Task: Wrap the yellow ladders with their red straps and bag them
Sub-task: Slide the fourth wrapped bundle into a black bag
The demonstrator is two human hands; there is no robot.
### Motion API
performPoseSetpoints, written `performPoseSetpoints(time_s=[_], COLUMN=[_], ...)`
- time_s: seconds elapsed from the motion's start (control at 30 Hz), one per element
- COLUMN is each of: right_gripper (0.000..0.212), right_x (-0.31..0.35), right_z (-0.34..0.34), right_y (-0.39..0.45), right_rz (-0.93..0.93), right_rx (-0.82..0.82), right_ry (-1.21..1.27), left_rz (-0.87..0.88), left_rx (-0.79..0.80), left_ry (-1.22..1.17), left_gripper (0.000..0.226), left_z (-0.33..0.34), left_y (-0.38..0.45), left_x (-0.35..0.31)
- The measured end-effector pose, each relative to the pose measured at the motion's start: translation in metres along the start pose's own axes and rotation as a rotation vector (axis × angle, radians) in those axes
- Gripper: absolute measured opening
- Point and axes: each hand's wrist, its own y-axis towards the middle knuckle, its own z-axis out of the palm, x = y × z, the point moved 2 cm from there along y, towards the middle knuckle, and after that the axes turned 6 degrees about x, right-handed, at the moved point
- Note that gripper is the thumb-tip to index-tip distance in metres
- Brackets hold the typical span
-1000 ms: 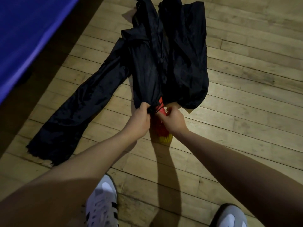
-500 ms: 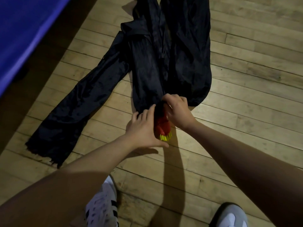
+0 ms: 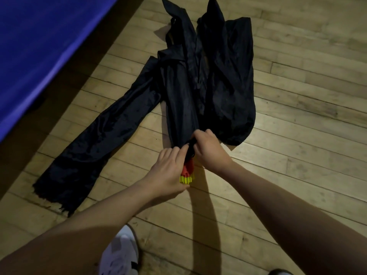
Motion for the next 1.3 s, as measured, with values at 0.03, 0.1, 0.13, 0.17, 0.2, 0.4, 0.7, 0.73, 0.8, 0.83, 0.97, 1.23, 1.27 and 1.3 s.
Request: performPoseSetpoints(time_s=[0.03, 0.1, 0.13, 0.17, 0.2, 0.4, 0.7, 0.73, 0.8, 0.83, 0.97, 1.23, 1.27, 1.3], right_gripper=[0.007, 0.012, 0.013, 0.012, 0.011, 0.047, 0.073, 0.068, 0.060, 0.056, 0.033, 0.080, 0.087, 0.090], right_x=[0.004, 0.010, 0.013, 0.014, 0.014, -0.005, -0.022, -0.022, -0.020, -0.019, -0.017, 0.001, 0.005, 0.006], right_z=[-0.003, -0.009, -0.011, -0.012, -0.012, -0.004, 0.035, 0.038, 0.048, 0.053, 0.053, 0.062, 0.060, 0.060], right_y=[0.002, 0.004, 0.005, 0.006, 0.006, 0.004, -0.007, -0.007, -0.010, -0.011, -0.010, -0.014, -0.016, -0.017], right_rz=[0.018, 0.044, 0.045, 0.046, 0.052, 0.050, 0.383, 0.446, 0.522, 0.539, 0.570, 0.735, 0.765, 0.794], right_rx=[-0.012, -0.040, -0.048, -0.049, -0.040, 0.110, -0.128, -0.055, 0.118, 0.163, 0.147, -0.016, -0.051, -0.088], right_ry=[0.033, 0.098, 0.119, 0.138, 0.152, 0.041, 0.267, 0.246, 0.212, 0.237, 0.386, 0.069, -0.006, -0.031], left_rz=[-0.010, -0.037, -0.049, -0.060, -0.070, -0.161, -0.217, -0.233, -0.251, -0.236, -0.137, -0.135, -0.167, -0.209], left_rx=[-0.009, -0.026, -0.036, -0.047, -0.057, -0.054, -0.014, -0.014, 0.020, 0.053, 0.033, -0.284, -0.301, -0.318], left_ry=[-0.040, -0.131, -0.170, -0.197, -0.202, -0.072, -0.292, -0.328, -0.402, -0.424, -0.348, -0.335, -0.415, -0.498], left_gripper=[0.107, 0.104, 0.101, 0.098, 0.093, 0.076, 0.051, 0.052, 0.055, 0.054, 0.033, 0.010, 0.011, 0.012], left_z=[-0.001, -0.003, -0.004, -0.006, -0.007, -0.009, -0.005, -0.004, -0.002, -0.001, -0.007, -0.025, -0.028, -0.031], left_y=[-0.002, -0.004, -0.004, -0.003, -0.001, 0.009, 0.011, 0.010, 0.009, 0.009, 0.005, 0.016, 0.018, 0.020], left_x=[0.002, 0.005, 0.007, 0.008, 0.009, 0.021, 0.017, 0.017, 0.022, 0.026, 0.030, 0.032, 0.033, 0.035])
